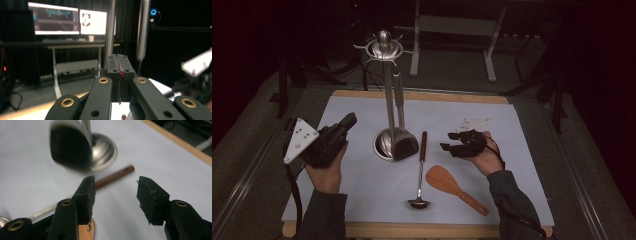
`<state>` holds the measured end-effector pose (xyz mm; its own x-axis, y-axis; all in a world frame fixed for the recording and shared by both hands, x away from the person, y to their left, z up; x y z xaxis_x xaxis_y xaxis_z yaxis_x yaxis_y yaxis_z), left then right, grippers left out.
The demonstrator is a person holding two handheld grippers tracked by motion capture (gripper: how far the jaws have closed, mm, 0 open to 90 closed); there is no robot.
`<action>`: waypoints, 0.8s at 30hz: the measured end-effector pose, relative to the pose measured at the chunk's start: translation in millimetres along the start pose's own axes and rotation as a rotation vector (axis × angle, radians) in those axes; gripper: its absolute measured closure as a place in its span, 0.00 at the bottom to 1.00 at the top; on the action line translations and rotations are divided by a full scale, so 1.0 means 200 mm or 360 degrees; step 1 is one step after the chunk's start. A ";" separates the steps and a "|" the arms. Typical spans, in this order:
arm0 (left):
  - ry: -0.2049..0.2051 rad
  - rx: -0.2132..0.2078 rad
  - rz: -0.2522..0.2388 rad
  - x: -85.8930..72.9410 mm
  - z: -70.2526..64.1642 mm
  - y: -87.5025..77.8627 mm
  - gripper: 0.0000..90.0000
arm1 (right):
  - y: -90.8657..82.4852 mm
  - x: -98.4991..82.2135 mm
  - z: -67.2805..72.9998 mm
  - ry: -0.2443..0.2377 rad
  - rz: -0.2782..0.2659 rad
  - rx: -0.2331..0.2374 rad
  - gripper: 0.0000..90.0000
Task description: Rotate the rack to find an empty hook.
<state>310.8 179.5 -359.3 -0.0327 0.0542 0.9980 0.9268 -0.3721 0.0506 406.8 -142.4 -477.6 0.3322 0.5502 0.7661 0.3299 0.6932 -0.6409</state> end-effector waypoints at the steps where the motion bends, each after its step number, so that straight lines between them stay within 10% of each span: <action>1: 0.0000 0.0000 0.0000 0.00 0.00 0.00 1.00 | 0.00 0.00 0.00 0.0000 0.0000 0.0000 0.54; 11: 0.0103 0.0015 -0.0149 0.34 -0.10 0.22 1.00 | 0.06 -0.18 0.03 0.0054 0.0037 -0.0034 0.50; 24: 0.0091 0.0087 -0.0154 0.44 -0.12 0.34 0.99 | 0.02 -0.29 -0.02 0.0209 -0.0012 -0.0034 0.51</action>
<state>362.1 137.3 -266.6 -0.1428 0.0340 0.9892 0.9372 -0.3166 0.1462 392.7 -173.7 -524.6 0.4418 0.4783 0.7590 0.3510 0.6864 -0.6369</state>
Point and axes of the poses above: each handheld gripper's, and its own axes: y roughly forward along the jaws, x roughly out of its top, z roughly to its left, the point moved 6 cm from there along y, roughly forward along the jaws, and after that the axes turned 8 degrees about x, right-handed, at the moved point
